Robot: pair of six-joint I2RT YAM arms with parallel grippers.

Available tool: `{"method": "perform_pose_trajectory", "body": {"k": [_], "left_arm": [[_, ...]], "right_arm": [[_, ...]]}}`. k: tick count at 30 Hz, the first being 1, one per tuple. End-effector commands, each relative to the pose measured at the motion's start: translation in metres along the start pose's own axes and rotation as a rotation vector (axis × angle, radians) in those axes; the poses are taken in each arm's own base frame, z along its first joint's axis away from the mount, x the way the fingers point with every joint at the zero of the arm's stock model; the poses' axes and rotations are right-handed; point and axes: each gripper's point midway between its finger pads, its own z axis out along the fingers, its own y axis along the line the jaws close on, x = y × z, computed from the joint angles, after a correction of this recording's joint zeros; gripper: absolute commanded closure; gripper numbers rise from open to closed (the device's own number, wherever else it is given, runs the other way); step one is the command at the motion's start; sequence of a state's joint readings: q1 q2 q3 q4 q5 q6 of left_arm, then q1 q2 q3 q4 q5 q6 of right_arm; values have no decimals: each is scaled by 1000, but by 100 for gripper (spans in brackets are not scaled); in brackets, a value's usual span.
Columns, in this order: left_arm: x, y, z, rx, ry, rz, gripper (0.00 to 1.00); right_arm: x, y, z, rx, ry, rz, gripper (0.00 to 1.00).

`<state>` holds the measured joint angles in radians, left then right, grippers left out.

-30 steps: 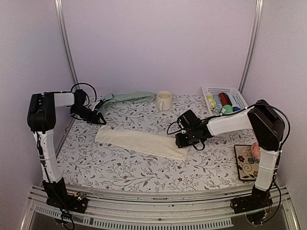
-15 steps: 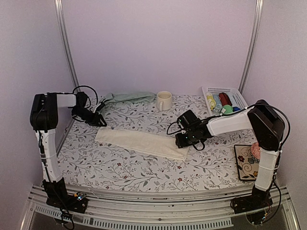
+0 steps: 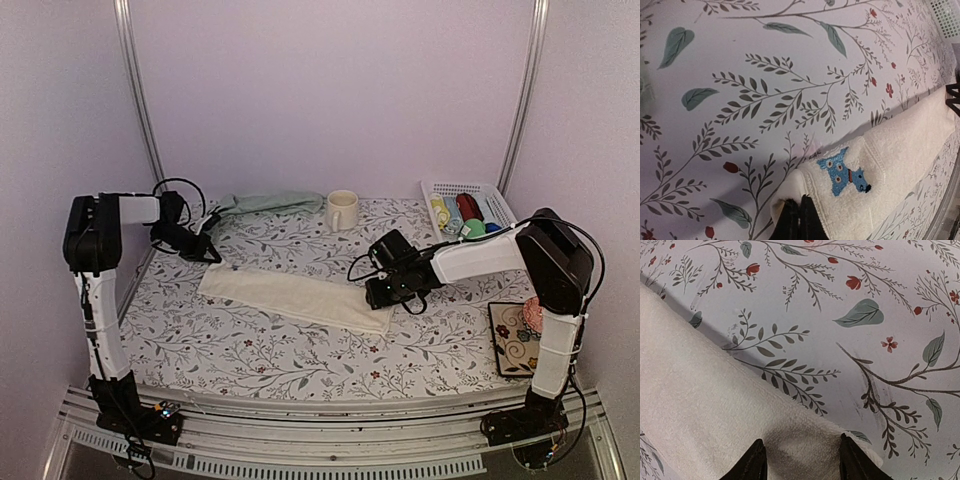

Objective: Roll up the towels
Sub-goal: Pick up the towel from the center of the board.

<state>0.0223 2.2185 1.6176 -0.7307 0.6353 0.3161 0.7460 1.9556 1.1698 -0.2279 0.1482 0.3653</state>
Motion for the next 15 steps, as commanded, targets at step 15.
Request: {"method": "perform_pose_trajectory", "body": {"k": [15], "left_arm": [[-33, -6, -11, 40, -133, -8, 100]], "right_arm": [[20, -15, 17, 93, 53, -28, 51]]}}
